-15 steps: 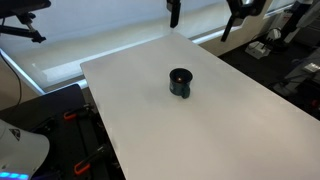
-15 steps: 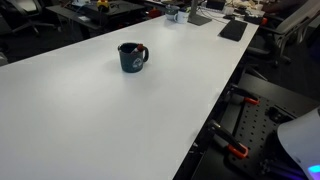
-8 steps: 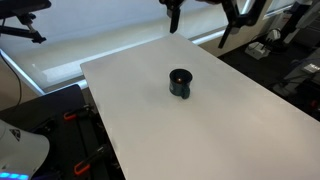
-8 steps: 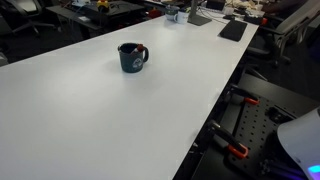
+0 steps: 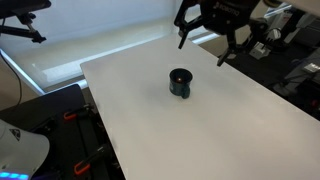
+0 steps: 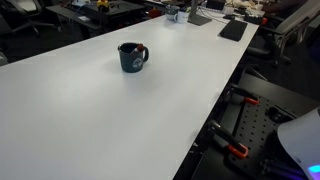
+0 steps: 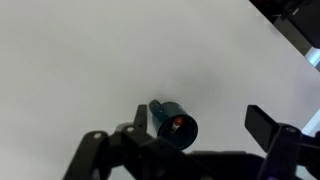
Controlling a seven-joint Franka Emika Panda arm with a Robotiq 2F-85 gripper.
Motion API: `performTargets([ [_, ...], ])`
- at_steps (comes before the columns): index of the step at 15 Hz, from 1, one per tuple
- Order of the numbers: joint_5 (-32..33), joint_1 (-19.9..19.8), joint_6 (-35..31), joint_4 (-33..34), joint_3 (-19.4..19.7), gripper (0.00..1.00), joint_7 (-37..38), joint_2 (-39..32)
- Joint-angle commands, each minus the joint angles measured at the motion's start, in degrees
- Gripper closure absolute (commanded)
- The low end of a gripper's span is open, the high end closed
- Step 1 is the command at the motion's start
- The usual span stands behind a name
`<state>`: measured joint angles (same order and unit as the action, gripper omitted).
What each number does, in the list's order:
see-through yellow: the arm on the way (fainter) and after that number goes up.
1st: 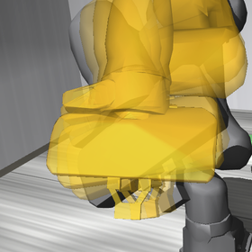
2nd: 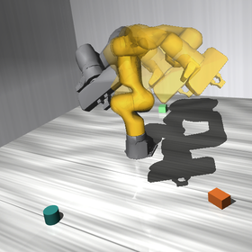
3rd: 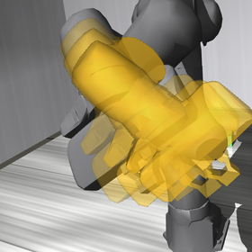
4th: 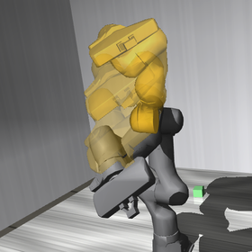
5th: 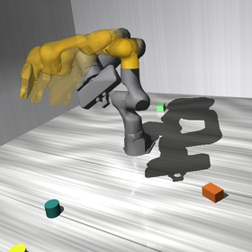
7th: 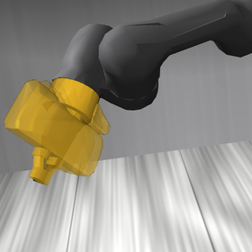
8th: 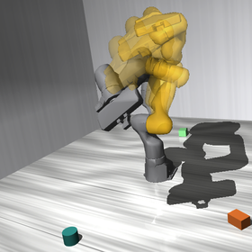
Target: Remove the marker from the cup
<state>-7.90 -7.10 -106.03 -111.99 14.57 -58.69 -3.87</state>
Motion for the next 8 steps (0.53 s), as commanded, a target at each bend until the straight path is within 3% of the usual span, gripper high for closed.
performTargets([
  [1,0.08,-1.84,0.28,0.78,-1.97,0.00,-0.09,-0.83],
  [8,0.26,-2.06,1.95,3.79,-2.79,0.00,-0.97,-2.96],
])
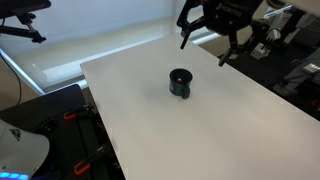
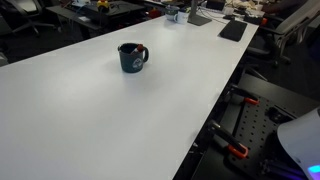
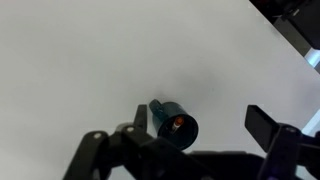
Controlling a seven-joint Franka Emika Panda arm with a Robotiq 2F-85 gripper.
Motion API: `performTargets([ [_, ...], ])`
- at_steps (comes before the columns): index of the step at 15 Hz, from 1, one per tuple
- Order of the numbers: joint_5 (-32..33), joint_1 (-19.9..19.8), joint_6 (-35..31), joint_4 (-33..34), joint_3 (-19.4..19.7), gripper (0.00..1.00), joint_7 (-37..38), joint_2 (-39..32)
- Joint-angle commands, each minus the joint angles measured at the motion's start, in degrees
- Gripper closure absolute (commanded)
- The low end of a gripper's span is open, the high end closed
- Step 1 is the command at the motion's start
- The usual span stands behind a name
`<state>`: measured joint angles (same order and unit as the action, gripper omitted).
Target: Remove the marker from the cup
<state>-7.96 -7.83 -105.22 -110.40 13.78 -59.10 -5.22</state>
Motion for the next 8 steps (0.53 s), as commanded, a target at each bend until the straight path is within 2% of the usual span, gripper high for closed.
performTargets([
  [1,0.54,-1.20,1.52,3.18,-2.63,0.00,-1.06,-2.38],
  [8,2.54,-0.39,6.25,12.47,-8.55,0.00,-2.11,-10.81],
])
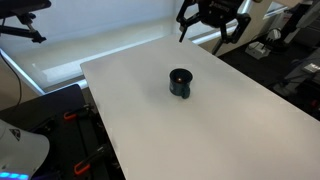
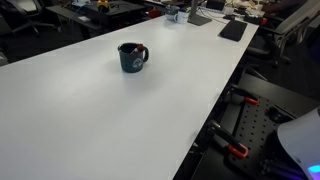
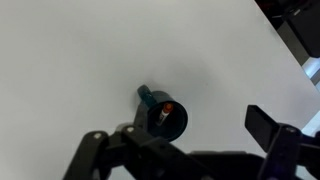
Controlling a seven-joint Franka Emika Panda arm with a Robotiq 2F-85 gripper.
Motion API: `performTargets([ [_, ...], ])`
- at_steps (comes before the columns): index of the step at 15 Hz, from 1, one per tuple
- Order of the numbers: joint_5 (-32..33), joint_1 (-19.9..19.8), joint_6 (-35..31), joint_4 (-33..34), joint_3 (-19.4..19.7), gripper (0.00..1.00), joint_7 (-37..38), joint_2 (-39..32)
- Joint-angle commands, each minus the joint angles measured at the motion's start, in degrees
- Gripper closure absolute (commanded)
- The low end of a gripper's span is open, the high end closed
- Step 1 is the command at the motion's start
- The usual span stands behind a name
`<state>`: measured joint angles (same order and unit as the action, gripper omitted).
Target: Remove the marker from the cup
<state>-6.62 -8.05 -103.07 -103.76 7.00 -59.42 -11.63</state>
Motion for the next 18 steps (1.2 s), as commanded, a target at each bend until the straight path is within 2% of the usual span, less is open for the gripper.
performTargets([
  [1,1.07,-0.43,4.77,6.74,-2.33,0.00,-1.99,-5.58],
  [2,0.58,-0.68,1.73,2.79,-2.37,0.00,0.11,-2.64],
  [9,0.80,-1.01,2.85,5.56,-3.04,0.00,-0.81,-5.55],
  [18,1.41,-1.65,9.46,18.82,-4.61,0.00,-3.02,-14.82],
])
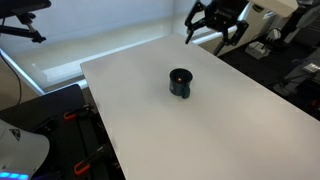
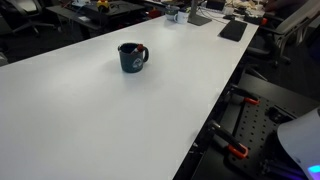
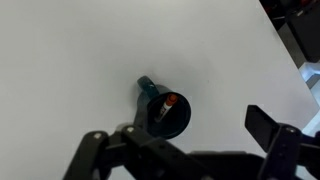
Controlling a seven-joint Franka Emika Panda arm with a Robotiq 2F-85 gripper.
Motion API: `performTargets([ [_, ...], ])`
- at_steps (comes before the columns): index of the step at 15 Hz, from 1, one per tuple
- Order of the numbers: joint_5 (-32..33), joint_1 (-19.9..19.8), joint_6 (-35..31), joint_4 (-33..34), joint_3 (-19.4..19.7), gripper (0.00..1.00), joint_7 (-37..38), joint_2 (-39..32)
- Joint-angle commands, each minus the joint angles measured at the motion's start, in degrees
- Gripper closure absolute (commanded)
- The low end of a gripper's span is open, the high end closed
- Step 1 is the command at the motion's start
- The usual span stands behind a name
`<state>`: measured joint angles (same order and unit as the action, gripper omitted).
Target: Remove the marker from the cup
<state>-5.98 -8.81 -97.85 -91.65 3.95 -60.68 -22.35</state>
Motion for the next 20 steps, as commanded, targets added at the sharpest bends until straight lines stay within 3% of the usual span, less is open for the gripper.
performTargets([
  [1,0.90,-0.75,5.31,8.30,-2.03,0.00,-1.87,-5.35],
  [5,0.41,-0.86,8.71,12.18,-3.78,0.00,-3.14,-9.45],
  [8,-0.01,-1.01,9.37,11.31,-4.89,0.00,-4.14,-10.66],
  [9,0.35,-0.73,7.12,9.80,-4.49,0.00,-2.41,-9.60],
  [20,2.17,0.13,9.58,12.74,-4.78,0.00,-1.76,-14.22],
])
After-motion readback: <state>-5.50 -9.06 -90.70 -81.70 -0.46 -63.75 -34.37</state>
